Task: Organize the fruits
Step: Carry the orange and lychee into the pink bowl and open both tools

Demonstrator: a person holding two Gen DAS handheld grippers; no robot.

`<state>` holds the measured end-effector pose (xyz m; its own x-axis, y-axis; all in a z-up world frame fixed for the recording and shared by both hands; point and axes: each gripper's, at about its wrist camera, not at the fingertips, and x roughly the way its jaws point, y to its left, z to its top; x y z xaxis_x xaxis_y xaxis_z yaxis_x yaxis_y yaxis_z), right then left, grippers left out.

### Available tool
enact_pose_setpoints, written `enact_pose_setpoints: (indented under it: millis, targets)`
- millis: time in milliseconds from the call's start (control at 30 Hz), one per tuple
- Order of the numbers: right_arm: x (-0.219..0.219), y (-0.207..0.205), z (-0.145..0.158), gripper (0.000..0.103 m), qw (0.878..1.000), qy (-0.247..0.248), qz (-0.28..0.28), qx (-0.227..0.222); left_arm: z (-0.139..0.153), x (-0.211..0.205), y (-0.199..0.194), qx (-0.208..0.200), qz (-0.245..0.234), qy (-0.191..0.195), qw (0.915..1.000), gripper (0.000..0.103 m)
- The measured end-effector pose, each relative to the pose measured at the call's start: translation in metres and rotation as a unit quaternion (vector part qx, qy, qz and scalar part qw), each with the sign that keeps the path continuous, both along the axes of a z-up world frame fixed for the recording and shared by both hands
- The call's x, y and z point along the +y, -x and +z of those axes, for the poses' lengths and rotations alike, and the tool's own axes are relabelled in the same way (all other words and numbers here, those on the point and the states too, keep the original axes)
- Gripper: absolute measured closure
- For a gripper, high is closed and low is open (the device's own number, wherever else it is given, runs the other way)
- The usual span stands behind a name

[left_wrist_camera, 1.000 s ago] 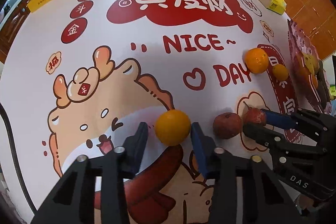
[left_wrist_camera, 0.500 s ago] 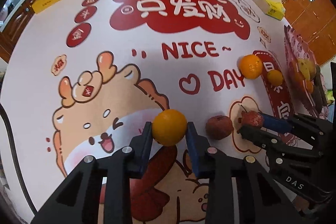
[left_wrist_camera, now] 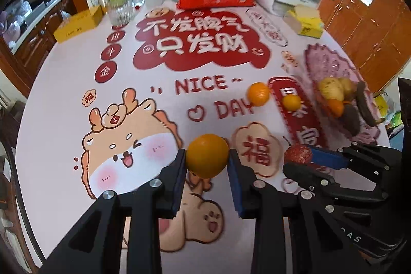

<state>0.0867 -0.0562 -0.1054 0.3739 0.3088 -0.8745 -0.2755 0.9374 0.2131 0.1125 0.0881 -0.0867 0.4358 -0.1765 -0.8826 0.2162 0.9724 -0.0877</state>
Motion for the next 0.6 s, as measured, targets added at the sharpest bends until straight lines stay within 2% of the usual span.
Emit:
enact_pose_setpoints:
  millis: [333,600]
  targets:
    - [-0.052,0.048,0.042,0.072,0.998,0.015,-0.011,-0.053,0.044,-0.062,0.047,-0.055,-0.034,0.025,0.9976,0.073]
    - [-0.111,0.079,0.069,0.072,0.994,0.024,-0.061,-0.092,0.073,-0.123,0.064,-0.091,-0.087,0.034,0.9914,0.073]
